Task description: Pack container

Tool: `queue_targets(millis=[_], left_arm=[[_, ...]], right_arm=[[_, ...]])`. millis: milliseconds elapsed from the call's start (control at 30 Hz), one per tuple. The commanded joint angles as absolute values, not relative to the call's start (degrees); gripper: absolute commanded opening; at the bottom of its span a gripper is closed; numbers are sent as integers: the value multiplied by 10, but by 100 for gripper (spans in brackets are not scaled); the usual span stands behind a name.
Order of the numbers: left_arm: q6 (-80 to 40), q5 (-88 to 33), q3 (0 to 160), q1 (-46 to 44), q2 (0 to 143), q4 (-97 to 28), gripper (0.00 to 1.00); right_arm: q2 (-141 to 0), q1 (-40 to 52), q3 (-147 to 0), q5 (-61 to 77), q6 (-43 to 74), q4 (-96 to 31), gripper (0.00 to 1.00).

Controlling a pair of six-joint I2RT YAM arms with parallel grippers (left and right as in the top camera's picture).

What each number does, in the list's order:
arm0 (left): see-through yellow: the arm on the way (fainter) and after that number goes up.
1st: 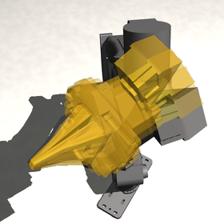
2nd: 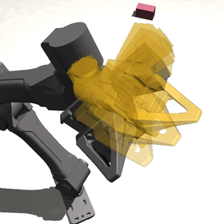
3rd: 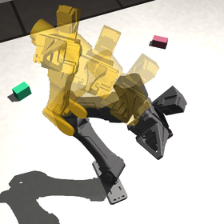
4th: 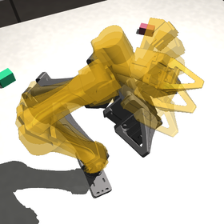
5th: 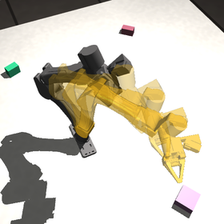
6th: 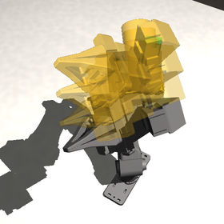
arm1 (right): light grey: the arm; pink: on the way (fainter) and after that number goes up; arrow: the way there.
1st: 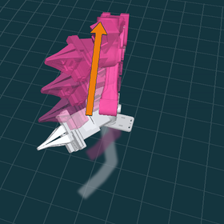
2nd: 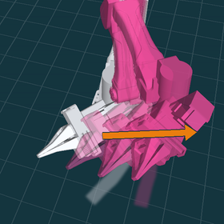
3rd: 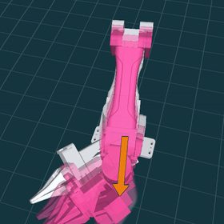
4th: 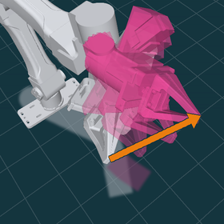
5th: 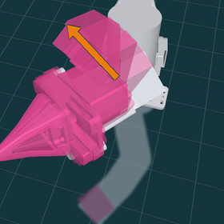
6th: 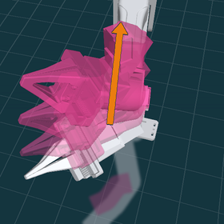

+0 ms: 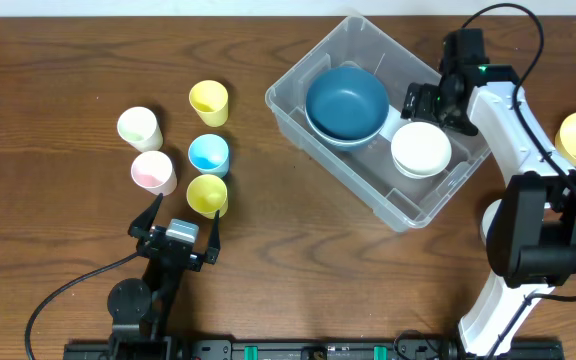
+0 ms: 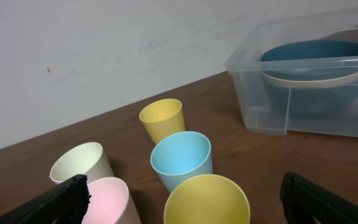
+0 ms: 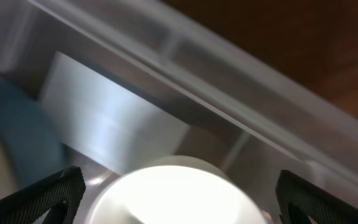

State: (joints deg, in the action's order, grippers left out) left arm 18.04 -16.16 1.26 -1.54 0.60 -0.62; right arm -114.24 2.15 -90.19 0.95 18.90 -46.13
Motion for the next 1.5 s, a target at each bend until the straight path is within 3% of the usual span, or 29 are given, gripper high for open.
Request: queue_targets(millis=[0, 200, 467, 800, 1467], left_arm=[[184, -169, 2, -12, 3, -25, 97], [184, -169, 2, -12, 3, -25, 98], [184, -169, 2, -12, 3, -25, 98], [184, -169, 2, -12, 3, -25, 98], [184, -169, 2, -12, 3, -25, 98]], right_arm=[[-1142, 12, -913, 94, 199, -448, 99], [-1141, 10, -981, 154, 196, -448, 99], [-1140, -35, -1116, 81, 186, -455, 99], [-1140, -89, -1116, 45, 186, -507, 99], [-1140, -90, -1116, 45, 186, -532, 99]])
